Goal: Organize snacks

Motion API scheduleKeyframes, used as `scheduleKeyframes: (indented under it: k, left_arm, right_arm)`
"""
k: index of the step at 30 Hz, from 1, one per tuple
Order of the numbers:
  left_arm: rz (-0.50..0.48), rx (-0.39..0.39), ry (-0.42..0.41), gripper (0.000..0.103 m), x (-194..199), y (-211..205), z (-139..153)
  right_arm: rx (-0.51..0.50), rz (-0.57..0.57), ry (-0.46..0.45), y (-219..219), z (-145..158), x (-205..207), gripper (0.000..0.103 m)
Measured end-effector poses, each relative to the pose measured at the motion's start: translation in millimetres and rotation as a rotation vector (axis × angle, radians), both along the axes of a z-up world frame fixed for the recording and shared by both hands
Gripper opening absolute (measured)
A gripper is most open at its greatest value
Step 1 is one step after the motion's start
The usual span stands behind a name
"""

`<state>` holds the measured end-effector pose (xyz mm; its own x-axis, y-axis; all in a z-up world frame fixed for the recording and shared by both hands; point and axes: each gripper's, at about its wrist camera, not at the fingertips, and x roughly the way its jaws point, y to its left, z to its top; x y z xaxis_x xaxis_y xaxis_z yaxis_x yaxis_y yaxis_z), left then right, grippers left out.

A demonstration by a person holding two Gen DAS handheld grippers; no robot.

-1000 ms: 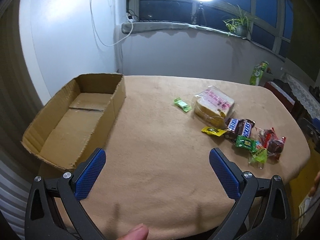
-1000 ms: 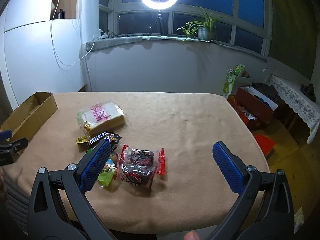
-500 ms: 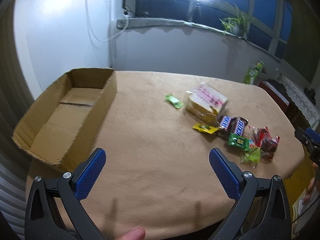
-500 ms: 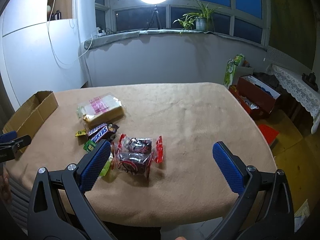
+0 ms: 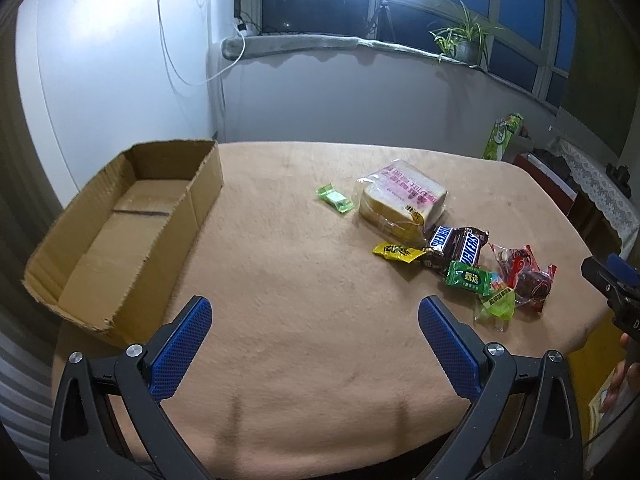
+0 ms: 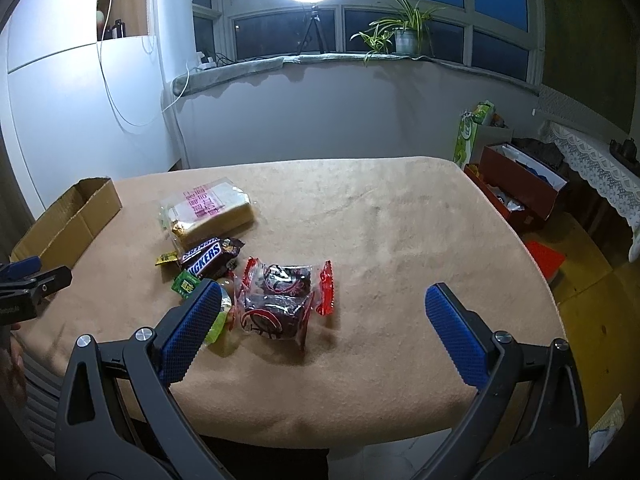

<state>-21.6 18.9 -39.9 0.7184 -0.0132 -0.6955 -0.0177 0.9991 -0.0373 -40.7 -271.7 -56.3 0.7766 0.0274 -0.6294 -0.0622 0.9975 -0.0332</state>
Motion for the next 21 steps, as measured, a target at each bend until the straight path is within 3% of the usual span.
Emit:
scheduleKeyframes:
  k: [16,21]
  left_arm:
    - [-0.015,0.020,-0.015,0.103,-4,-5,4]
    - [-0.067,-0.046,0.001,0.103,0,-8,-13]
  right_arm:
    - [-0.011,0.015,0.008,8,-2,2,0.103]
    - [-0.017,0.040,0.045,8,-19,5,0.103]
